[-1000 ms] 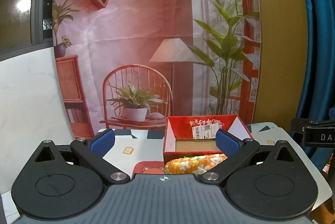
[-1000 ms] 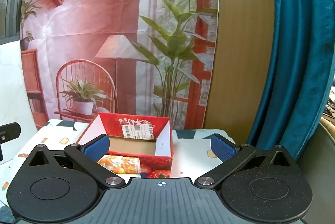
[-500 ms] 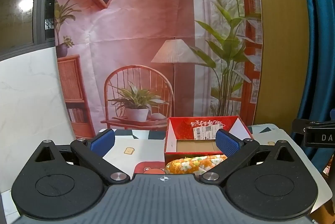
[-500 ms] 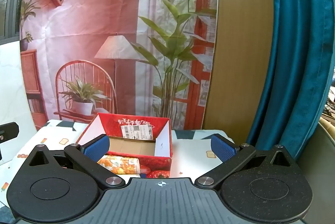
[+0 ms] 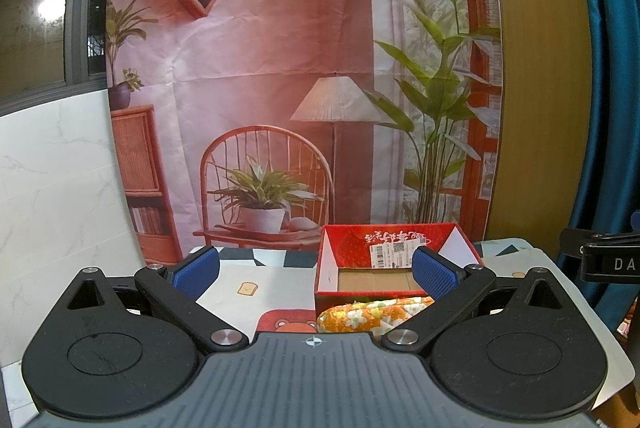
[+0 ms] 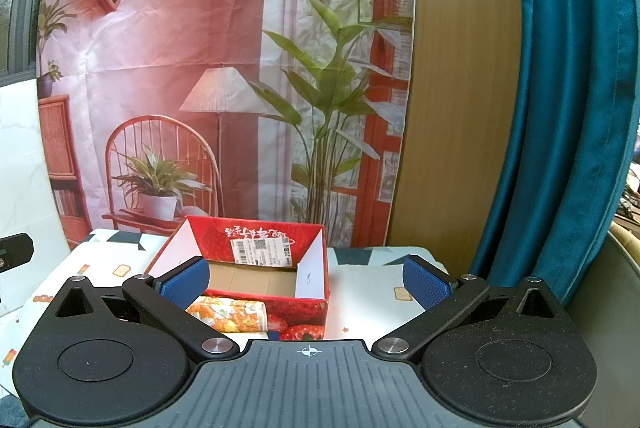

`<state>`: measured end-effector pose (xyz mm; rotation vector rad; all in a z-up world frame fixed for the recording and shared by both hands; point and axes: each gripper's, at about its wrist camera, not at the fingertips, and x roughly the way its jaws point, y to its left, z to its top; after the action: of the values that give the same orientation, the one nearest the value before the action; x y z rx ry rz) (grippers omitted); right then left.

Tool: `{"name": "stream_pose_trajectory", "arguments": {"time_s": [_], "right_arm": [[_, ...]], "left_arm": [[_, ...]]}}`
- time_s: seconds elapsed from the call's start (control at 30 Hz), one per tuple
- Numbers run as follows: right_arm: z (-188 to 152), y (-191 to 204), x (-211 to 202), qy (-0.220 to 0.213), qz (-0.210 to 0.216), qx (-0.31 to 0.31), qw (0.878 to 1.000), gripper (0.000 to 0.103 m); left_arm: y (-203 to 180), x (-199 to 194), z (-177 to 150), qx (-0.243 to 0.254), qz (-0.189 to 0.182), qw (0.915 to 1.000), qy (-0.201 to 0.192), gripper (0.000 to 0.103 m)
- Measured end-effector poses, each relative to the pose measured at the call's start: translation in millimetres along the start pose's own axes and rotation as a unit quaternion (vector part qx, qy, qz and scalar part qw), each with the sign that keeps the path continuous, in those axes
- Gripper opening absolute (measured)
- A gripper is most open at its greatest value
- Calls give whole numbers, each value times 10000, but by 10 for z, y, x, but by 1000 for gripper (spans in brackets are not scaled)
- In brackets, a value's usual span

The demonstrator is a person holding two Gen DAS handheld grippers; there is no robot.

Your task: Organize soft objects

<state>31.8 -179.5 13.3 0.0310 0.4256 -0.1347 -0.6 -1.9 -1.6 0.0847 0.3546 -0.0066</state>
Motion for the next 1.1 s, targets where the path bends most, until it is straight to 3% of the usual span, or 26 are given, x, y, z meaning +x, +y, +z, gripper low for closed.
{"name": "stream_pose_trajectory", "arguments": {"time_s": [1.1], "right_arm": [[11, -13, 8, -23, -10, 12, 10000, 103]], "left_arm": [[-21, 2, 4, -6, -4, 10000, -7, 103]]}}
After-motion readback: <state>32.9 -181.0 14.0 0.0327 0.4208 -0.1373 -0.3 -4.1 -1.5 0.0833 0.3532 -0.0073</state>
